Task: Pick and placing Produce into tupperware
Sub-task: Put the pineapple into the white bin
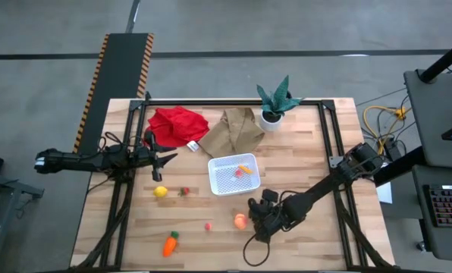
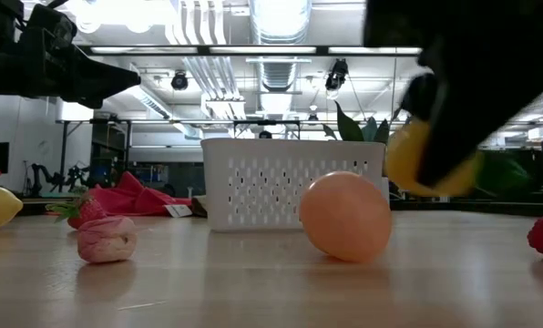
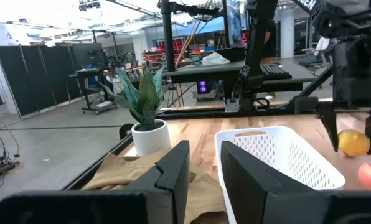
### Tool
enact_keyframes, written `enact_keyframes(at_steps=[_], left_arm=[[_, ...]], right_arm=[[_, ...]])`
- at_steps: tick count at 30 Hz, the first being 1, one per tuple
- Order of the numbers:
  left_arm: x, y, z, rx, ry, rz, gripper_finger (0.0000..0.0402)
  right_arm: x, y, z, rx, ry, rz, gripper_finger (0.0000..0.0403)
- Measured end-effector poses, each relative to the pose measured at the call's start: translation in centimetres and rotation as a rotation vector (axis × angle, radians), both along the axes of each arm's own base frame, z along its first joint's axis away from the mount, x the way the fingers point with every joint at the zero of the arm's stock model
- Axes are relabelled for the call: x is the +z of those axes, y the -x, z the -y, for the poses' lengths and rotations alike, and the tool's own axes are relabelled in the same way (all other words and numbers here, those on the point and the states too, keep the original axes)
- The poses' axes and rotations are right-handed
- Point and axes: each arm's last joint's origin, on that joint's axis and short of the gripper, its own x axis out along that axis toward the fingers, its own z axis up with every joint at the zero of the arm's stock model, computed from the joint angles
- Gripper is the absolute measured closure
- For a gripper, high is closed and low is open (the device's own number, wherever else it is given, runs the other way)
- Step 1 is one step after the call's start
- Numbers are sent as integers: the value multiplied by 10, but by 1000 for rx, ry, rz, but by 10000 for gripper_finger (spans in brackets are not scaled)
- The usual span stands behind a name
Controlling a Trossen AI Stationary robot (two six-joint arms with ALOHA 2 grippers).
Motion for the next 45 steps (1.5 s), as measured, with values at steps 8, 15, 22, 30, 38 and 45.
enact_keyframes(at_steps=[8, 15, 22, 30, 38, 45], left_arm=[[0, 0, 0, 0, 0, 0, 322], [0, 0, 0, 0, 0, 0, 322], [0, 0, 0, 0, 0, 0, 322], [0, 0, 0, 0, 0, 0, 322], [0, 0, 0, 0, 0, 0, 322], [0, 0, 0, 0, 0, 0, 322]], right_arm=[[33, -30, 12, 53, 45, 104, 202], [56, -54, 40, 32, 149, 181, 202], [65, -71, 80, -2, 262, 193, 202], [64, -83, 129, -19, 255, 165, 202], [57, -90, 153, 35, 173, 213, 202], [45, -86, 155, 52, 185, 183, 202]])
